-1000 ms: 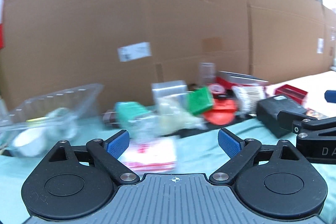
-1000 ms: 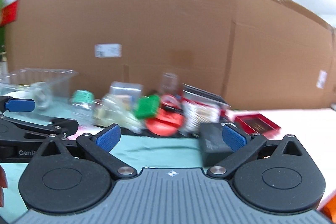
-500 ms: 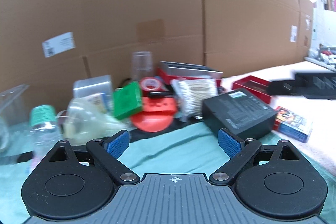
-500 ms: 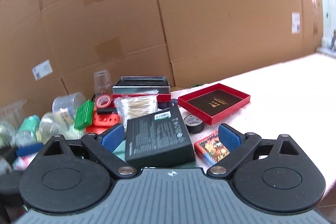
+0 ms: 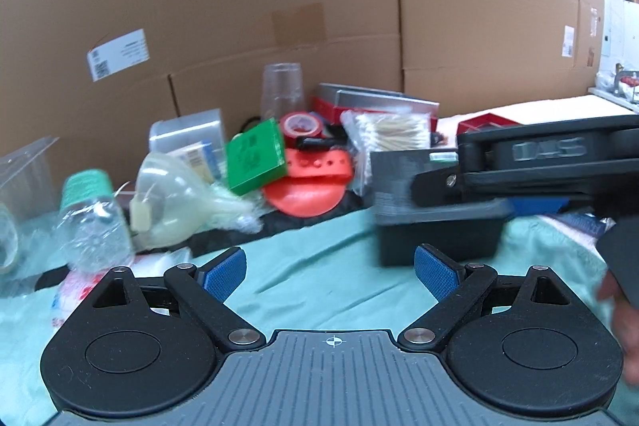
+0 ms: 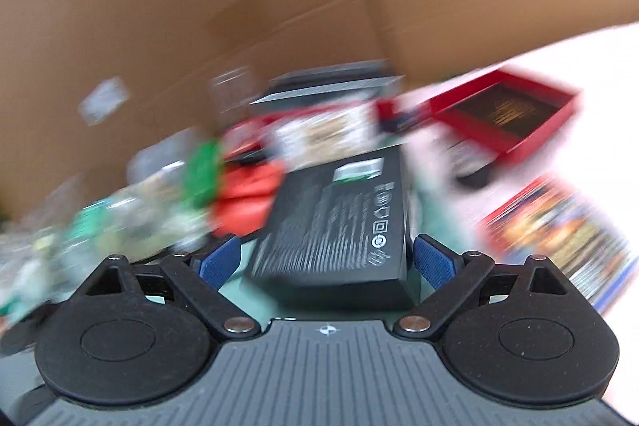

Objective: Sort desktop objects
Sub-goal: 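Reach the right tool toward the black electronics box, then close the right tool on the sides of the black box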

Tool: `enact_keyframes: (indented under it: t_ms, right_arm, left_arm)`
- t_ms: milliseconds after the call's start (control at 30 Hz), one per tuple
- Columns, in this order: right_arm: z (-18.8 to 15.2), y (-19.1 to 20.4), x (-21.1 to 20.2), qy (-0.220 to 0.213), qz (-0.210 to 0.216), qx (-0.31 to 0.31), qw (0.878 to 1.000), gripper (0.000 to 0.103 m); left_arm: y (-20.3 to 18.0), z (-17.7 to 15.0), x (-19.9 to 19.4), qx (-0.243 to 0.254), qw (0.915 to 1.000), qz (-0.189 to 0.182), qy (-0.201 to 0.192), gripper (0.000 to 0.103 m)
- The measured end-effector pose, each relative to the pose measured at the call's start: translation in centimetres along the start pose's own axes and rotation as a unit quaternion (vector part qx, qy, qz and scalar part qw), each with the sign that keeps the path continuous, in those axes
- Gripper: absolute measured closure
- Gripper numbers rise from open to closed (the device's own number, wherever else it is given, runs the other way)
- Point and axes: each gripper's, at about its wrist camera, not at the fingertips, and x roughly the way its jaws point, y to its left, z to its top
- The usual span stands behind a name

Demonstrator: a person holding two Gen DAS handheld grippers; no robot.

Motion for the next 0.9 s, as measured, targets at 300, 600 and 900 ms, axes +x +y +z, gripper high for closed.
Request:
enact_keyframes:
  t_ms: [300,600,900]
  right_arm:
    - [2.0,-0.5,-0.9,-0.065,-0.063,-0.031,0.995,0.017]
    - [3.6,-4.0,3.6,0.005,-0.025,-0.012,1.0,0.031]
    - [2.5,-3.2,4.0,0.042,0.025,0.009,0.999,0.03]
  left_arm:
    - [0.8,-0.1,0.1,-0.023,0.9997,0.002,-0.007,0.006]
    - [-2.2,0.4,1.1,-0.022,0.9995,-0.014,-0.017,0.012]
    - [-2.3,-0.4,1.8,-0.027,0.9993,-0.026,0.011,0.01]
